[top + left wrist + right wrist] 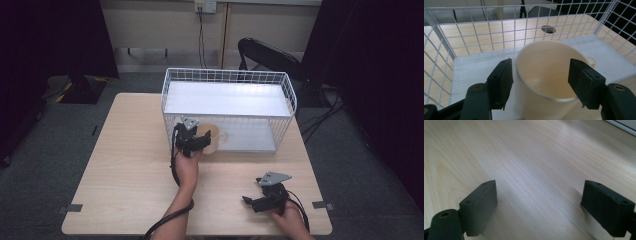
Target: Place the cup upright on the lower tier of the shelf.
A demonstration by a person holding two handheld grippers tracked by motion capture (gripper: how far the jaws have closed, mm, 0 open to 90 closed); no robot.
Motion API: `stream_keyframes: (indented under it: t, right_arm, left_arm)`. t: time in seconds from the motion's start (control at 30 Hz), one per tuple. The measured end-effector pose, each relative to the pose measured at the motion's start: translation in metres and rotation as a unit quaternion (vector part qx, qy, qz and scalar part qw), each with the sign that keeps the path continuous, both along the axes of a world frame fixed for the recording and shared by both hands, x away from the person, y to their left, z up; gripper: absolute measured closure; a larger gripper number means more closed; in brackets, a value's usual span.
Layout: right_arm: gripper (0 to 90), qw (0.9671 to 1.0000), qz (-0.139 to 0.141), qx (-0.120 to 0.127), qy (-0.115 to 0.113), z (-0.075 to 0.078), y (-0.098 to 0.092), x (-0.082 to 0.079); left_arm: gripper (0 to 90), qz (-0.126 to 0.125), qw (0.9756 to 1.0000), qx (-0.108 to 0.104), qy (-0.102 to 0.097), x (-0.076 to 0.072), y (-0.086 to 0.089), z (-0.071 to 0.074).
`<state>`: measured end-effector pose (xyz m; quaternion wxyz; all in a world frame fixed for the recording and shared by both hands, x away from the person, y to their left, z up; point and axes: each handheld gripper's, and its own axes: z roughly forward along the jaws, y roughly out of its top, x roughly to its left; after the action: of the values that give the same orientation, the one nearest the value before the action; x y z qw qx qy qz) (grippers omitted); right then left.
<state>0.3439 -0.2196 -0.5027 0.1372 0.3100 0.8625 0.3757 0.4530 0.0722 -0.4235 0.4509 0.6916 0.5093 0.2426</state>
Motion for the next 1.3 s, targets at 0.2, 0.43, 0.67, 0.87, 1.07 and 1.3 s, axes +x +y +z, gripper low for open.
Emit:
stream_keyframes:
  t: [0.2,0.43,0.67,0.87,1.07,1.3]
  right_arm:
    - [12.6,1.0000,0.000,0.000,0.000,0.000,0.000,0.000]
    - [12.6,1.0000,0.000,0.000,0.000,0.000,0.000,0.000]
    - [12.6,1.0000,0.000,0.000,0.000,0.000,0.000,0.000]
    - [12.5,1.0000,0.000,0.000,0.000,0.000,0.000,0.000]
    - [12.6,1.0000,0.000,0.000,0.000,0.000,0.000,0.000]
    - [12.6,1.0000,0.000,0.000,0.000,0.000,0.000,0.000]
  left_arm:
    - [32.7,-0.013,0.9999,-0.007,-0.005,-0.003,0.003,0.005]
    - [30.9,-0.032,0.9994,-0.011,-0.008,-0.011,0.003,0.011]
    - [28.6,-0.056,0.9982,0.009,-0.019,-0.023,-0.001,0.008]
    - [26.8,-0.065,0.9976,0.018,-0.016,-0.034,-0.003,-0.005]
    - [26.2,-0.062,0.9977,0.027,-0.003,-0.034,-0.005,-0.015]
    - [26.1,-0.049,0.9984,0.027,0.000,-0.029,-0.006,-0.021]
